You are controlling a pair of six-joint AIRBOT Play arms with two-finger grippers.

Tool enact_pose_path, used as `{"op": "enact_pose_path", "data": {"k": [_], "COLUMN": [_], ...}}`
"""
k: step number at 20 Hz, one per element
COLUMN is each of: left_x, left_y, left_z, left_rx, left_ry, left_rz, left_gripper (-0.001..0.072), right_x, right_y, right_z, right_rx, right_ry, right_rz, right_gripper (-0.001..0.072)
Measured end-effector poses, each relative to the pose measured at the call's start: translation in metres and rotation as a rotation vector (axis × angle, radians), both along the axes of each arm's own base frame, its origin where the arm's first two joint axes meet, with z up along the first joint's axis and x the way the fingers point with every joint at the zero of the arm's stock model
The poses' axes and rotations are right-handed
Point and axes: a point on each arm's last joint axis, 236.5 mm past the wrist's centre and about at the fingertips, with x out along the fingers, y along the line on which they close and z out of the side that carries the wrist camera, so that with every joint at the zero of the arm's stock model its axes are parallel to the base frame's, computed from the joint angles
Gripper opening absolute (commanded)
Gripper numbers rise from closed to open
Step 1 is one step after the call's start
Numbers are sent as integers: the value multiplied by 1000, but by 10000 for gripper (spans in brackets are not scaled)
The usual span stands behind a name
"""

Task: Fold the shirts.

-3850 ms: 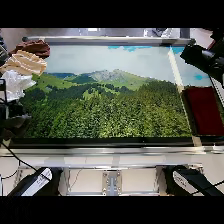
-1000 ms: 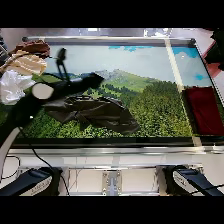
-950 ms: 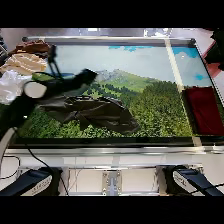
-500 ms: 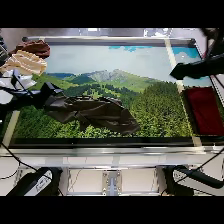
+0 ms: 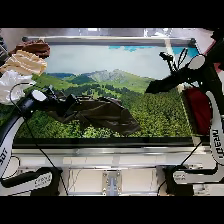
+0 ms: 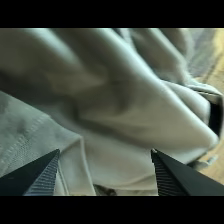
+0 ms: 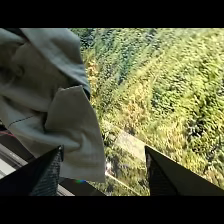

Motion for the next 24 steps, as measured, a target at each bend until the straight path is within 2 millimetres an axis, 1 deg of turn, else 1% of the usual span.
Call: {"op": "enact_pose_path", "data": {"k": [2,6,9,10,11,12,13,14,15,18,21,22,24], "left_x": [-2,-9,-13,-14,-16,-19,-21,-23,-23,-19,-10,-7,-2], "left_y": [1,6,9,8,5,2,-1,-3,-5,-3,10,16,26], "left_z": [-7,-17,-23,-25,-29,-33,-37,-40,-41,-36,-17,-8,10], "left_rx": [11,40,53,53,52,51,51,52,53,60,67,70,78], "left_ry": [20,68,100,116,130,144,161,171,175,144,79,48,-10], "left_rz": [-5,-1,18,23,20,14,8,4,-2,-30,-20,-15,-8], "left_gripper": [636,598,596,568,508,398,256,90,14,14,13,13,13], "right_x": [0,0,3,5,6,8,10,10,11,13,16,18,20], "right_y": [3,6,6,6,6,6,6,6,6,6,10,14,31], "right_z": [-3,-5,-5,-4,-4,-4,-4,-3,-3,-3,-5,-8,-22], "right_rx": [1,2,2,2,2,2,2,3,3,2,2,4,9], "right_ry": [-2,-10,-26,-33,-39,-46,-51,-54,-58,-65,-75,-74,-61], "right_rz": [24,47,49,48,46,44,42,41,39,37,36,42,72], "right_gripper": [554,554,554,554,554,554,554,554,554,553,553,553,553]}}
